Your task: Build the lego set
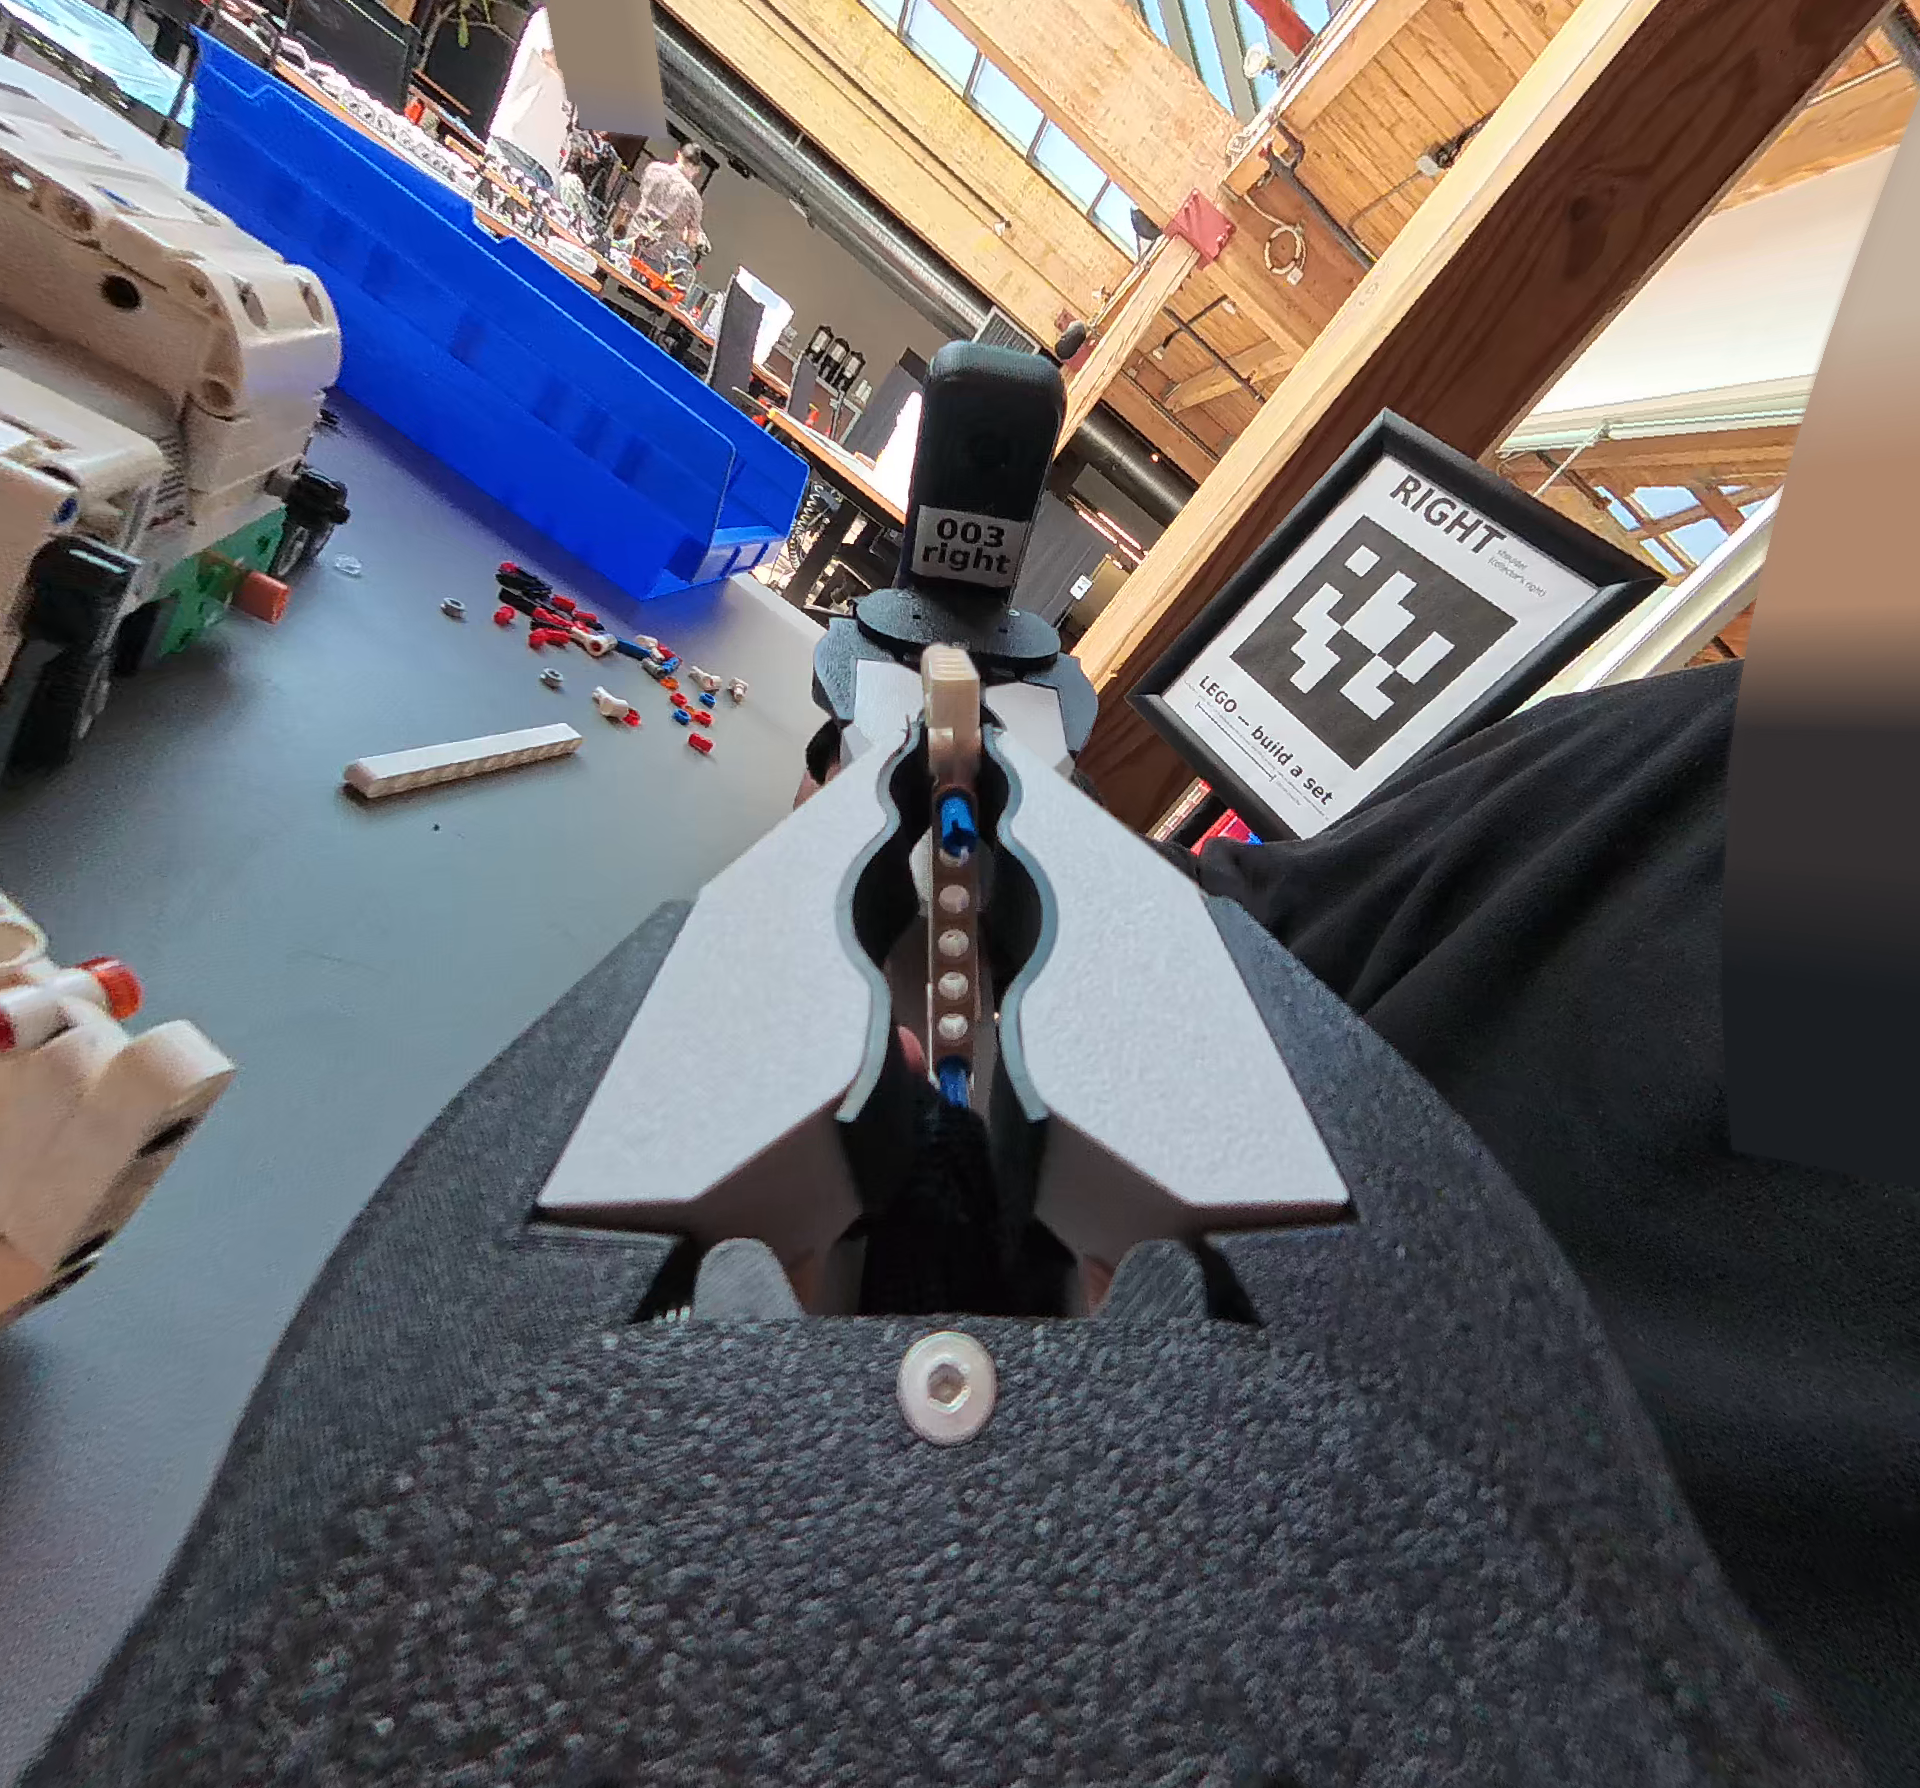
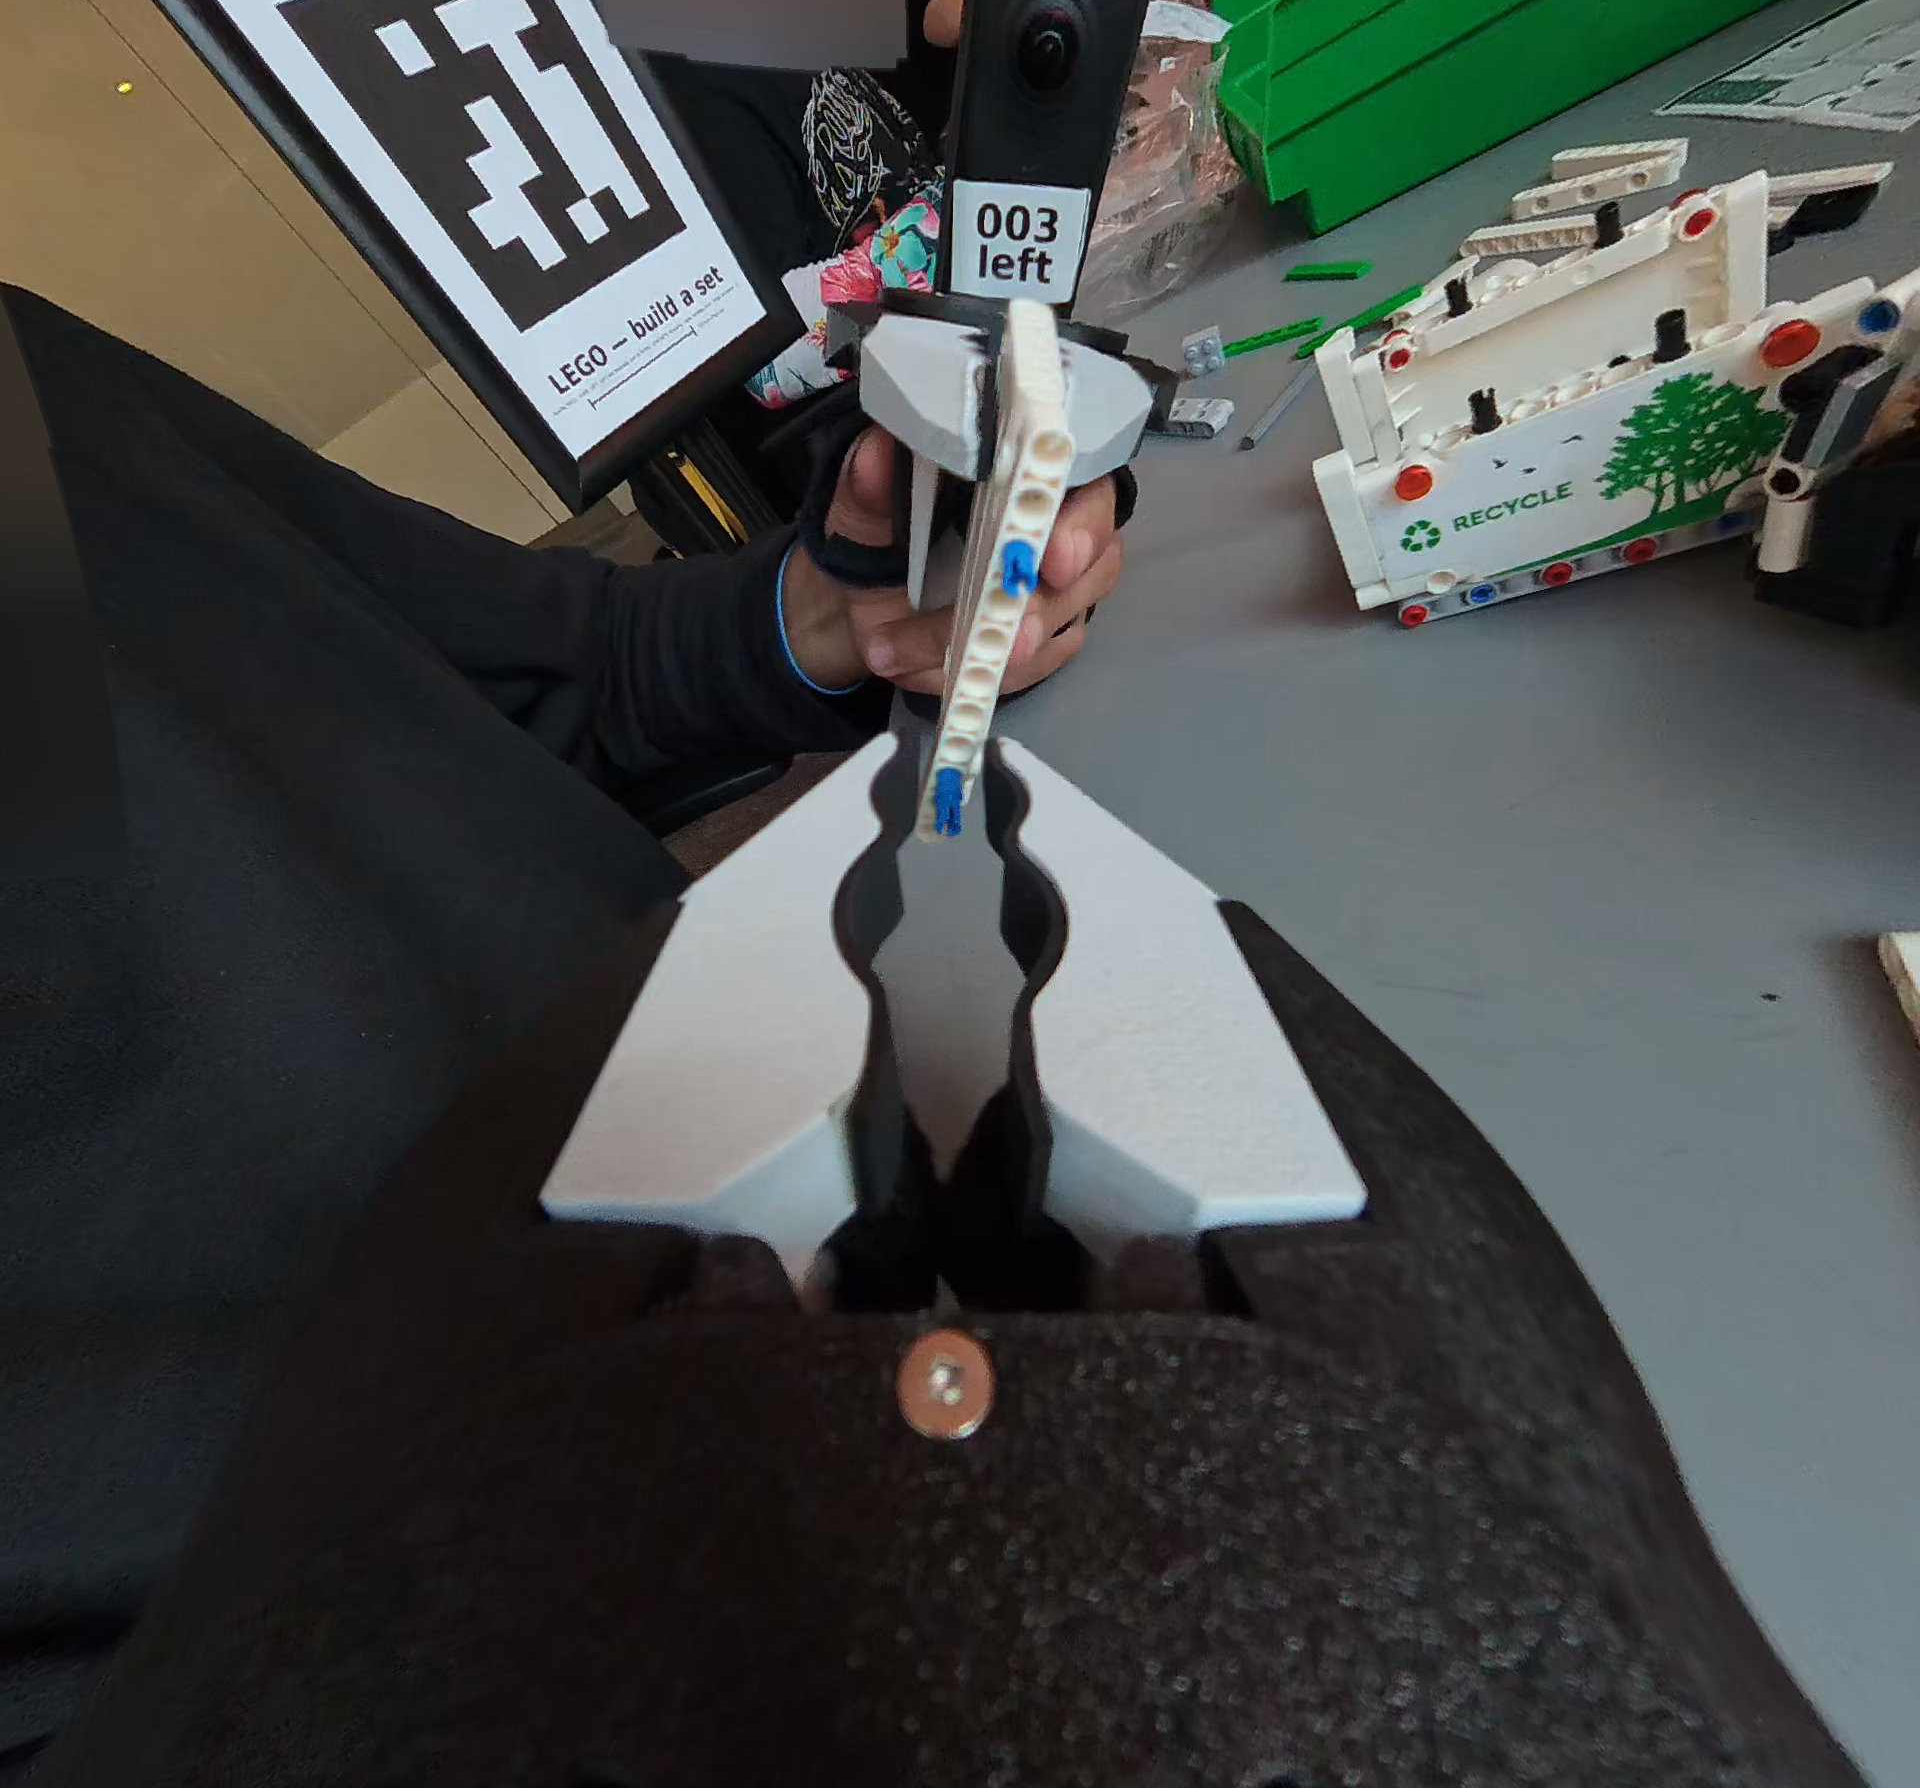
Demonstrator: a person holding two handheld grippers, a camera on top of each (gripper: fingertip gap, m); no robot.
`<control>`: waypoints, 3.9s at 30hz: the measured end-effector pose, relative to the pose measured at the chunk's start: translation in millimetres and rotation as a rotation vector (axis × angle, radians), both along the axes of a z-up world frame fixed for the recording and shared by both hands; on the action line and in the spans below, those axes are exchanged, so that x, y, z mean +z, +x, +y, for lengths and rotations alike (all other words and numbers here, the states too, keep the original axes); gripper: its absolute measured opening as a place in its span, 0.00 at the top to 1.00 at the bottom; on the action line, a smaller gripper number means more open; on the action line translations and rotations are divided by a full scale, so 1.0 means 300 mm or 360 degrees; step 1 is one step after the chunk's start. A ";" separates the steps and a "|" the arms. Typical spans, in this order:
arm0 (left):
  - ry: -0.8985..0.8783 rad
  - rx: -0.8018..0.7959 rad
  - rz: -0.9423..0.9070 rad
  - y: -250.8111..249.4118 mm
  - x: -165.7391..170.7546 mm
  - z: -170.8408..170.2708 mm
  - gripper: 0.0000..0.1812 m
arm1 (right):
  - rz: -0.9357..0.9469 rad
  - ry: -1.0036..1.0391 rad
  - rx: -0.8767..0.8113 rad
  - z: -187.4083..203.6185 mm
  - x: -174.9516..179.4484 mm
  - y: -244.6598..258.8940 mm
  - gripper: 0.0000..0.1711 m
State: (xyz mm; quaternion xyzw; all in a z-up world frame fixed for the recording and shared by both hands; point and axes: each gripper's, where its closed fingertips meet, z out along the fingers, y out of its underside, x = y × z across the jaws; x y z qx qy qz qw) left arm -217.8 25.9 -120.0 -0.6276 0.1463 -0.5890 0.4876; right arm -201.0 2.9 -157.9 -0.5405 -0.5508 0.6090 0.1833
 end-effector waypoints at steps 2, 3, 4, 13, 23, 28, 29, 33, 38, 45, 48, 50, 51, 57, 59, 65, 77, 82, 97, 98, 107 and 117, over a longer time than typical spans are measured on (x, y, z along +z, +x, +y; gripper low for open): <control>0.0007 0.0024 -0.0016 -0.007 0.005 0.004 0.98 | -0.0022 -0.0014 0.0003 -0.002 -0.006 -0.001 0.87; 0.0009 0.0044 -0.0028 -0.012 0.007 0.009 0.98 | -0.0040 -0.0009 0.0010 -0.006 -0.015 -0.003 0.87; 0.0010 0.0056 -0.0038 -0.015 0.009 0.012 0.98 | -0.0037 -0.0004 0.0012 -0.011 -0.017 -0.007 0.88; 0.0067 0.0012 0.0169 0.033 -0.020 -0.019 0.88 | 0.0084 0.0058 -0.0115 0.033 0.029 -0.010 0.97; 0.0031 -0.0116 0.0205 0.062 -0.037 -0.044 0.97 | 0.0135 0.0112 -0.0136 0.024 0.063 -0.011 0.97; 0.0053 -0.0127 0.0197 0.063 -0.031 -0.051 0.97 | 0.0164 0.0143 -0.0159 0.026 0.082 -0.006 0.97; 0.0053 -0.0132 0.0193 0.063 -0.031 -0.052 0.97 | 0.0166 0.0149 -0.0160 0.026 0.084 -0.006 0.97; 0.0056 -0.0124 0.0210 0.065 -0.034 -0.050 0.97 | 0.0175 0.0148 -0.0163 0.027 0.080 -0.005 0.97; 0.0070 -0.0058 0.0127 0.068 -0.015 -0.035 0.98 | 0.0231 0.0091 -0.0207 0.039 0.092 -0.009 0.97; 0.0054 -0.0048 -0.0023 0.055 0.014 -0.020 0.98 | 0.0282 0.0083 -0.0240 0.056 0.129 -0.002 0.94; 0.0063 -0.0006 -0.0022 0.041 0.015 -0.015 0.98 | 0.0273 0.0086 -0.0246 0.077 0.138 0.022 0.94; 0.0066 0.0022 -0.0028 0.034 0.017 -0.011 0.98 | 0.0263 0.0097 -0.0245 0.078 0.137 0.023 0.95; 0.0066 0.0015 -0.0025 0.036 0.017 -0.013 0.98 | 0.0253 0.0102 -0.0237 0.074 0.133 0.020 0.96; 0.0086 0.0020 0.0019 0.048 0.011 -0.018 0.98 | 0.0240 0.0120 -0.0236 0.066 0.122 0.014 0.98; 0.0095 0.0016 0.0023 0.049 0.012 -0.021 0.98 | 0.0235 0.0131 -0.0228 0.062 0.121 0.015 0.98; 0.0106 0.0035 0.0046 0.063 0.008 -0.023 0.98 | 0.0240 0.0105 -0.0202 0.061 0.116 0.022 0.98; 0.0073 0.0069 -0.0011 0.041 0.013 -0.007 0.98 | 0.0240 0.0031 -0.0224 0.079 0.126 0.026 1.00; 0.0080 0.0069 -0.0004 0.041 0.013 -0.010 0.98 | 0.0254 0.0021 -0.0220 0.074 0.136 0.025 1.00; 0.0086 0.0056 0.0012 0.048 0.011 -0.014 0.98 | 0.0248 0.0003 -0.0214 0.074 0.128 0.019 0.96; 0.0086 0.0052 0.0014 0.049 0.011 -0.015 0.98 | 0.0243 0.0012 -0.0208 0.070 0.125 0.018 0.98; 0.0101 0.0058 0.0043 0.056 0.008 -0.017 0.98 | 0.0235 0.0055 -0.0228 0.072 0.124 0.018 0.99; 0.0121 0.0005 0.0038 0.066 0.012 -0.035 0.98 | 0.0252 0.0061 -0.0181 0.047 0.124 0.019 0.99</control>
